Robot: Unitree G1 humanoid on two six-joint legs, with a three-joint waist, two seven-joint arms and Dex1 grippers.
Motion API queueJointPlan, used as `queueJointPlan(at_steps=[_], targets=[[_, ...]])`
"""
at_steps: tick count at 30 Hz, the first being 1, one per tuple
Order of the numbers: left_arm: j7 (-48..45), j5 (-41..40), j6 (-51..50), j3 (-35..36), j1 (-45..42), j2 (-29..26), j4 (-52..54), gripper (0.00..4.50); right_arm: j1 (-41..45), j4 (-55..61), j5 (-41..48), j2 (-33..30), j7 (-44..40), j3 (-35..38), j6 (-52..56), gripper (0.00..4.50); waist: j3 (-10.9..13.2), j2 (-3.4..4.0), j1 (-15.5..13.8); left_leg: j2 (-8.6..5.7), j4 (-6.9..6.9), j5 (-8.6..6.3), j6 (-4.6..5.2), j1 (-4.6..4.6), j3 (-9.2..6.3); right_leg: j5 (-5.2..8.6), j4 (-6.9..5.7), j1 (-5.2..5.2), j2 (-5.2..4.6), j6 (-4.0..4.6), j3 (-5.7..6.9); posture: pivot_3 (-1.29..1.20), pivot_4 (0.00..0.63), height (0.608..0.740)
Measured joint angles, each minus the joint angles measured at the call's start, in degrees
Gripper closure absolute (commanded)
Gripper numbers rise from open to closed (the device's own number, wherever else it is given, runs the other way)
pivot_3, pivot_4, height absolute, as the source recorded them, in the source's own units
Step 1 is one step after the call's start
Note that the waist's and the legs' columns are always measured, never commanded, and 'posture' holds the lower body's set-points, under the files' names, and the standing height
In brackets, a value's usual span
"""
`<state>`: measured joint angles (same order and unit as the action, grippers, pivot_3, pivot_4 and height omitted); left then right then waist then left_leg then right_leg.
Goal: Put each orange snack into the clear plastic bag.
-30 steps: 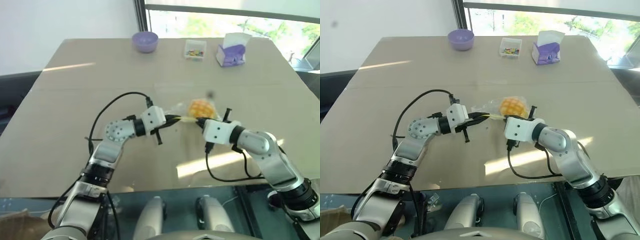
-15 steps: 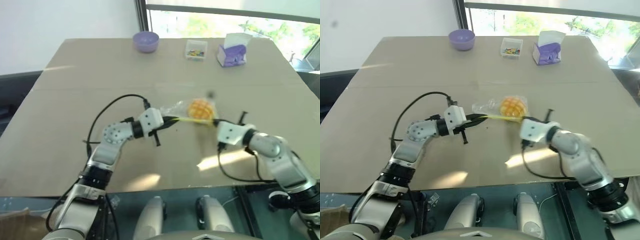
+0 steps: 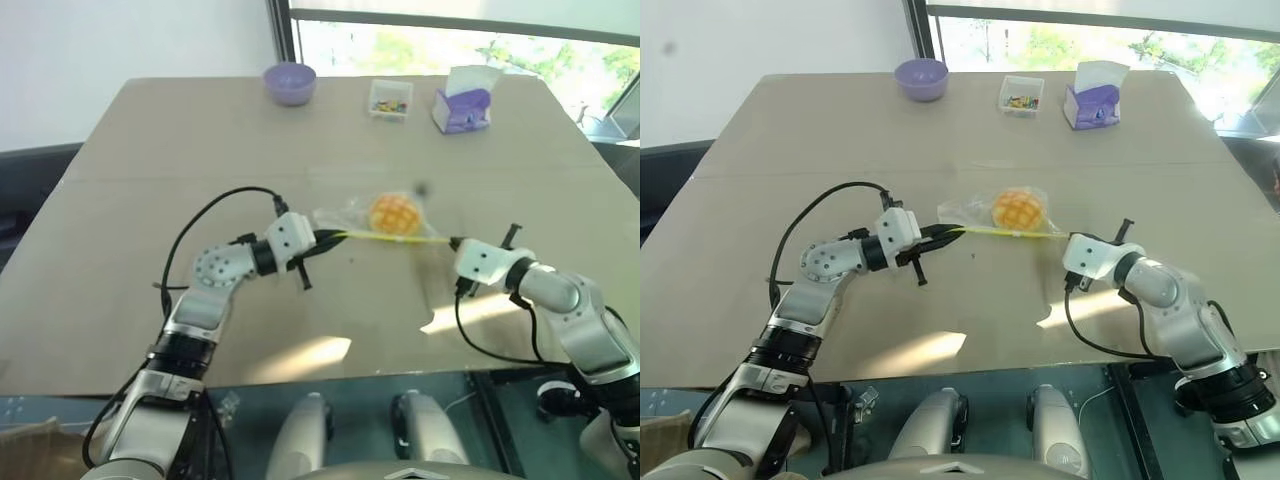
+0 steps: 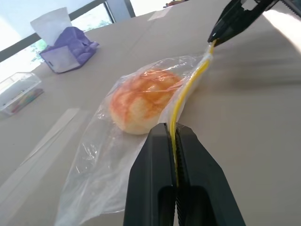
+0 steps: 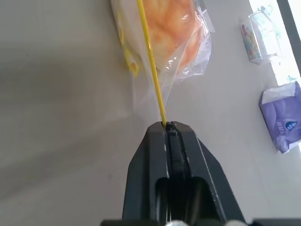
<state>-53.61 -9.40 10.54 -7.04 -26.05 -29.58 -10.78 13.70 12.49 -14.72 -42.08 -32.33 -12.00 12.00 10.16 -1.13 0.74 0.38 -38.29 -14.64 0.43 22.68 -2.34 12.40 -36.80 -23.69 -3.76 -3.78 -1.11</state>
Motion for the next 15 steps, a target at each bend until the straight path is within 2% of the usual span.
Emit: queueJointPlan(at_steps=[1,8,15], targets=[[0.07,-0.06,0.00,0.51,0.00,-0.33,-0.01,4.50,-0.28,0.01,0.31,0.14,-0.33,0.26,0.17,3.04,0.00,0.00,0.00,0.00,0.00,0.00,0.00,0.00,-0.01,0.00,0.00,0.00,0.00,0.00,0.00,0.00,0.150,0.740],[0.03,-0.12,-0.03,1.11,0.10,-0.09,0.00,4.50,-1.28,6.59,7.95,3.87,-5.18,1.50,1.77,3.04,0.00,0.00,0.04,0.00,0.00,0.00,0.00,0.00,-0.02,0.00,-0.01,0.00,0.00,0.00,0.01,0.00,0.150,0.740],[-0.09,-0.12,-0.34,1.10,0.30,0.18,0.13,4.50,7.67,8.83,7.29,9.41,-5.96,-2.59,5.26,3.04,0.00,0.00,0.06,0.01,0.00,0.00,0.00,-0.01,-0.04,0.00,-0.02,0.00,0.02,0.00,0.03,0.00,0.150,0.740]])
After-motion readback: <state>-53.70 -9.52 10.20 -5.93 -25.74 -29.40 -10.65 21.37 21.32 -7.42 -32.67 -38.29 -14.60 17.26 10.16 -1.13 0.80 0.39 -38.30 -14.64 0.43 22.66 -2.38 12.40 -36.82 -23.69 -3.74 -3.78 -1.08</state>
